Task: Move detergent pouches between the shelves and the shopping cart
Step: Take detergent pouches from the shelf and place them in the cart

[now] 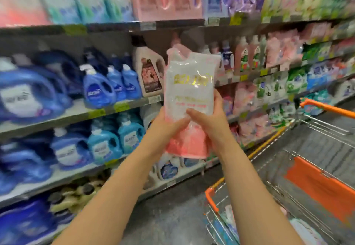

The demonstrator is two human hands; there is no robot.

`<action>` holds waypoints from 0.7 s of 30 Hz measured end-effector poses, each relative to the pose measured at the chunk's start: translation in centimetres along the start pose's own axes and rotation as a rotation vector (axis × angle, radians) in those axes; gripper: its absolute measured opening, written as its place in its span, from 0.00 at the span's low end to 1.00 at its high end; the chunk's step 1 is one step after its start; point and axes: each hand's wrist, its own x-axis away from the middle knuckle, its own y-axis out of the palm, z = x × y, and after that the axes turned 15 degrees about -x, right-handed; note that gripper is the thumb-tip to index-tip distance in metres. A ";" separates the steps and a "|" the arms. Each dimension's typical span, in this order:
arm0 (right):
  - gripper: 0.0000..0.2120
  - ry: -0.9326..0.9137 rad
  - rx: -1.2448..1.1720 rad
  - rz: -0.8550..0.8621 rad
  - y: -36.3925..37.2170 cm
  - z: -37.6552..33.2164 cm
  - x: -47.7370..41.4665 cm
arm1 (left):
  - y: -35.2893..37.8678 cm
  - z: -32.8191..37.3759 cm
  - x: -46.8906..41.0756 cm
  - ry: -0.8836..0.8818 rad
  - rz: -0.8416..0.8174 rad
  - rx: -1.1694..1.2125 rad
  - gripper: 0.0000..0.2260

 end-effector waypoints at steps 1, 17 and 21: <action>0.41 0.005 -0.011 -0.033 2.8 0.9 -0.5 | -2.8 -0.2 0.4 0.008 0.051 0.003 0.28; 0.22 -0.042 0.064 -0.263 38.2 14.4 -11.8 | -37.9 -1.9 -0.4 0.113 0.608 -0.025 0.23; 0.18 -0.112 0.035 -0.362 43.0 15.4 -17.5 | -44.0 -1.2 -4.5 0.146 0.605 -0.117 0.27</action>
